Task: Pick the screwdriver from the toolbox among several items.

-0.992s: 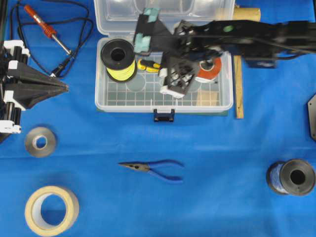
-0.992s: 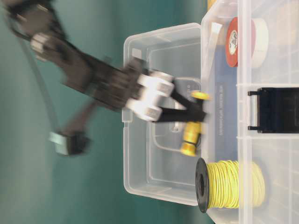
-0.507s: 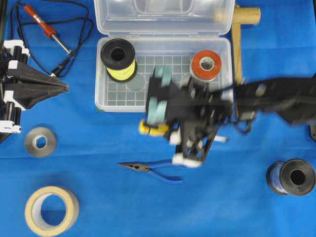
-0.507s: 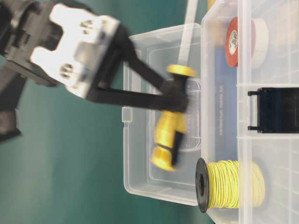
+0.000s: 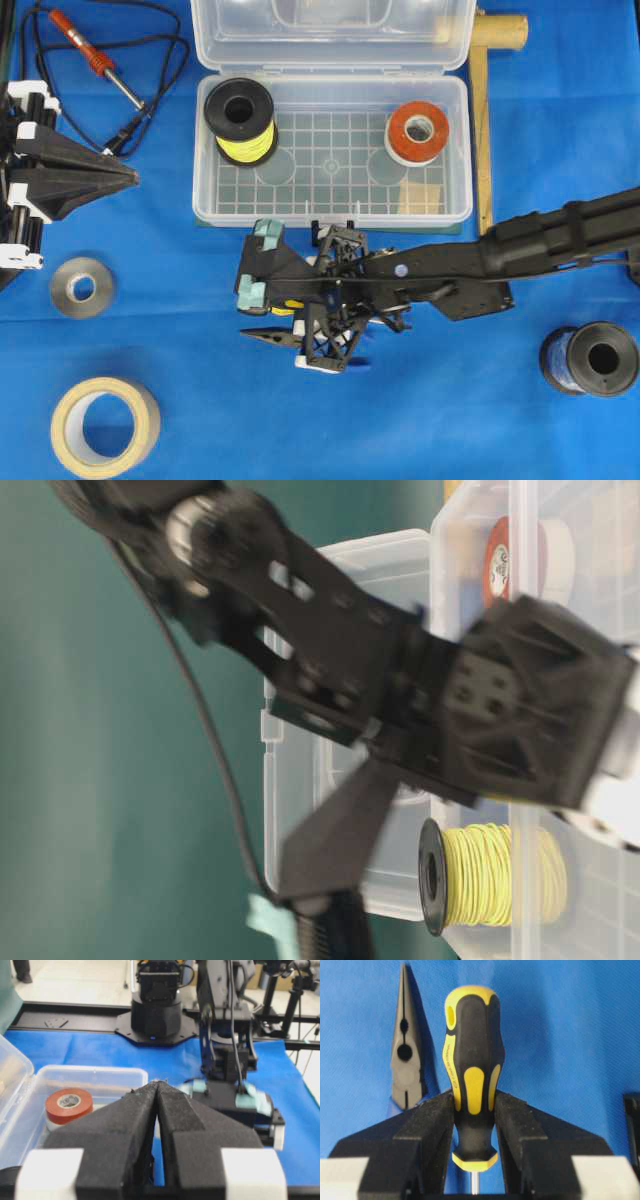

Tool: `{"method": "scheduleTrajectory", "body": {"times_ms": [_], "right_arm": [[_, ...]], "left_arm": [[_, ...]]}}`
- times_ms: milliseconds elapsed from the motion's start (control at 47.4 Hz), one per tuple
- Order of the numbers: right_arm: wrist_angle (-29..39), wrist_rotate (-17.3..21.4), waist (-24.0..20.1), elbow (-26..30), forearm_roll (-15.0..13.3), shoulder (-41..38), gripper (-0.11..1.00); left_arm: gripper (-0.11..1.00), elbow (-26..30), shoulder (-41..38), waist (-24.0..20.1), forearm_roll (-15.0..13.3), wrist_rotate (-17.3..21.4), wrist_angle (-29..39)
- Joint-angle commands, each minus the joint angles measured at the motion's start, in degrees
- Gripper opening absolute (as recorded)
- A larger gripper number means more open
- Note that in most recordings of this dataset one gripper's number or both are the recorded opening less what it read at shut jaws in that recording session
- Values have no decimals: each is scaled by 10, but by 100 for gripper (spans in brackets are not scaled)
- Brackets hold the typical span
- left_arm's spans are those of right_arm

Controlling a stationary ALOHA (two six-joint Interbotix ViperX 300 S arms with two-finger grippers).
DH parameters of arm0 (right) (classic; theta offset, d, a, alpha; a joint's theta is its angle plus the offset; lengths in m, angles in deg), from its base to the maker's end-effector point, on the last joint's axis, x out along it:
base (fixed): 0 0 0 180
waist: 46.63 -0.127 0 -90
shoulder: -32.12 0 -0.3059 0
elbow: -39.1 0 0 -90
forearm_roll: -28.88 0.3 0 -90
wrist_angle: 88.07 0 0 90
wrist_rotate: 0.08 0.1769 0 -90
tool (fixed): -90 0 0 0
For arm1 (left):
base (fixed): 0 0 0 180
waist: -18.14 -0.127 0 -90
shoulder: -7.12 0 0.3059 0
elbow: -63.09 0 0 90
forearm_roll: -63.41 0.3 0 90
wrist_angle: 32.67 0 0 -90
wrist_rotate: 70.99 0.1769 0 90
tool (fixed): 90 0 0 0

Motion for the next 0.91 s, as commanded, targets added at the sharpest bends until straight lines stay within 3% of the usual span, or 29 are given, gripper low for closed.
{"method": "scheduleTrajectory", "body": {"times_ms": [0,338,485,549,739,886], "right_arm": [[-7,3,5,17,-3,4,25],[-1,6,7,19,0,-1,28],[25,-1,7,18,-5,33,70],[48,-1,7,16,-14,66,80],[107,4,0,-11,-72,193,74],[118,5,-5,-76,-118,305,74]], "left_arm": [[0,4,-4,1,0,-1,-5],[0,3,-1,0,0,-4,-5],[0,2,0,1,-1,-4,-3],[0,2,0,1,-1,-4,-1],[0,2,0,1,-1,-4,-1],[0,2,0,1,-1,-4,-2]]}}
